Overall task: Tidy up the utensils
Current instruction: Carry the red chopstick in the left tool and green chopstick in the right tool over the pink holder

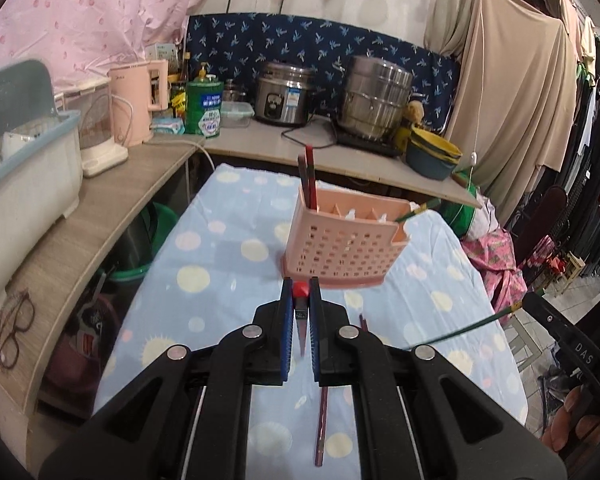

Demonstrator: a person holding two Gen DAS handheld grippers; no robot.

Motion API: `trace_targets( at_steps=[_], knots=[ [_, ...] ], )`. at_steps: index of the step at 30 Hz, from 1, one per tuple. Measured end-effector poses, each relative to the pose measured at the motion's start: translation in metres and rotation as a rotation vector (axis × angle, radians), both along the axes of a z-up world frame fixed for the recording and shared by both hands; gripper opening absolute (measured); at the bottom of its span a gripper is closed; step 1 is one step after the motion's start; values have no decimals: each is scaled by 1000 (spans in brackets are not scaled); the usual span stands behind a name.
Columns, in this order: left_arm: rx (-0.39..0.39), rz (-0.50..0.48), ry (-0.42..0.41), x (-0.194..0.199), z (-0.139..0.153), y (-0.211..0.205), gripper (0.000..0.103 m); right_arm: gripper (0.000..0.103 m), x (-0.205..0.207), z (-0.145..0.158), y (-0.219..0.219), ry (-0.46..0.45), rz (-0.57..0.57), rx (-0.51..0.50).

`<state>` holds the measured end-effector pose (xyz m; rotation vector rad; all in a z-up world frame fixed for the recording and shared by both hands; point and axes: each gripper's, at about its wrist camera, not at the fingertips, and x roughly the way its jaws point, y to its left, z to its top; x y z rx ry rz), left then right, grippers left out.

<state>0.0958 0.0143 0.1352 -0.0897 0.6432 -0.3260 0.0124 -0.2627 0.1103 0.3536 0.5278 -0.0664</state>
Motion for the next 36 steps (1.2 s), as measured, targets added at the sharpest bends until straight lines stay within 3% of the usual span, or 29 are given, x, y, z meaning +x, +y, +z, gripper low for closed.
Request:
trace_targets(
  at_steps=[12, 23, 29, 36],
  knots=[
    [-26, -21, -133, 20, 57, -22, 7, 7, 19, 46, -16, -132, -43, -6],
    [-49, 6, -365, 48, 133, -51, 7, 7, 55, 107, -32, -346, -54, 55],
    [-38, 25, -426, 73, 147, -65, 7, 7, 92, 123, -30, -392, -43, 73],
    [-28, 38, -407, 111, 137, -71, 7, 7, 135, 107, -22, -343, -36, 61]
  ],
)
